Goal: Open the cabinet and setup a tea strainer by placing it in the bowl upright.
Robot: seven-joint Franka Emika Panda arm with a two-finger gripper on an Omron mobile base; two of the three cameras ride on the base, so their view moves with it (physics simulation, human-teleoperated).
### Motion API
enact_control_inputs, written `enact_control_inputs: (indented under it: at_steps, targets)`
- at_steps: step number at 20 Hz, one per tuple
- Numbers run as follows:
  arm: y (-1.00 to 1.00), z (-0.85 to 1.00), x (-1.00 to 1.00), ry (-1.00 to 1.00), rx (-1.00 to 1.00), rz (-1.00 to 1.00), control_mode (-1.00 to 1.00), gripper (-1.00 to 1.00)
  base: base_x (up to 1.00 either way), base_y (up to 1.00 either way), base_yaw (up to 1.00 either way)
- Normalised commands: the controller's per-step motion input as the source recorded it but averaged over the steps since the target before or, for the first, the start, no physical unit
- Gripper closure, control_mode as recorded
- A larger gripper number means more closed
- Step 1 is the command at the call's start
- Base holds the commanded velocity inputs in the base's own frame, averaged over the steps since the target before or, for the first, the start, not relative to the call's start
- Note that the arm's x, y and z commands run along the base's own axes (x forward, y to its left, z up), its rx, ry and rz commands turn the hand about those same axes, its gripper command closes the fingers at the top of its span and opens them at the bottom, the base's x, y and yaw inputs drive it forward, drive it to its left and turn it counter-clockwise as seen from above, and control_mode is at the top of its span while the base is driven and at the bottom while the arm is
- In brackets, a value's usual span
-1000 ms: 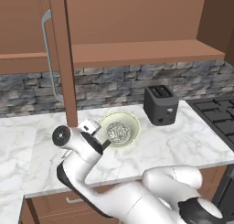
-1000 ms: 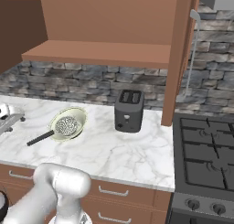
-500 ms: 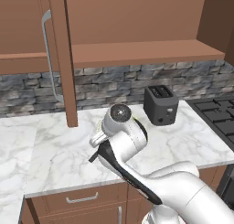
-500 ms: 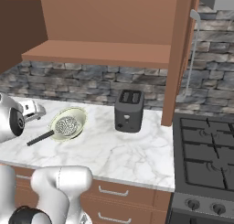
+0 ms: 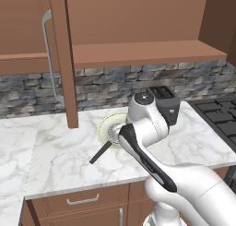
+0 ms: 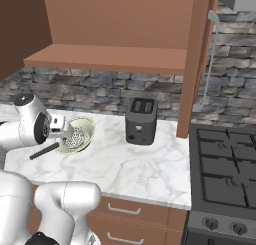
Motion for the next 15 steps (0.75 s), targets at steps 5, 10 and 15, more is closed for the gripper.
enact_control_inputs:
  at_steps: [5, 10, 15]
  targets:
    - [-0.68, 0.25, -0.03, 0.12, 0.13, -0.26, -1.0, -1.0, 0.0, 0.0, 0.0]
    - [-0.56, 0.0, -0.41, -0.01, 0.2, -0.11, -1.0, -1.0, 0.0, 0.0, 0.0]
    - [-0.57, 0.01, -0.53, -0.13, 0.19, 0.0, -1.0, -1.0, 0.0, 0.0, 0.0]
